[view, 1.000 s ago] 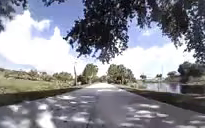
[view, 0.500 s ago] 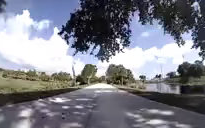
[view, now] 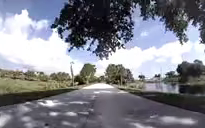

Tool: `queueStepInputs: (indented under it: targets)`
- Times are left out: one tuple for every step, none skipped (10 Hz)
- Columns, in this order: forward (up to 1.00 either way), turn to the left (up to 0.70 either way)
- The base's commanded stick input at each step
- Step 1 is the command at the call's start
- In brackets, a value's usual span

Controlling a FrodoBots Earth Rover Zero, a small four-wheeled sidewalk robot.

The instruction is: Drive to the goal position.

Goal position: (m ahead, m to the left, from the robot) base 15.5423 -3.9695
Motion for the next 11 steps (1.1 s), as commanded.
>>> queueStepInputs:
  targets:
    - [0.85,0.02]
    - [0.85,0.0]
    - [0.85,0.0]
    - [0.85,0.0]
    - [0.85,0.0]
    - [0.85,0.0]
    - [0.85,0.0]
    - [0.85,0.0]
    - [0.85,0.0]
    - [0.85,0.0]
    - [0.85,0.0]
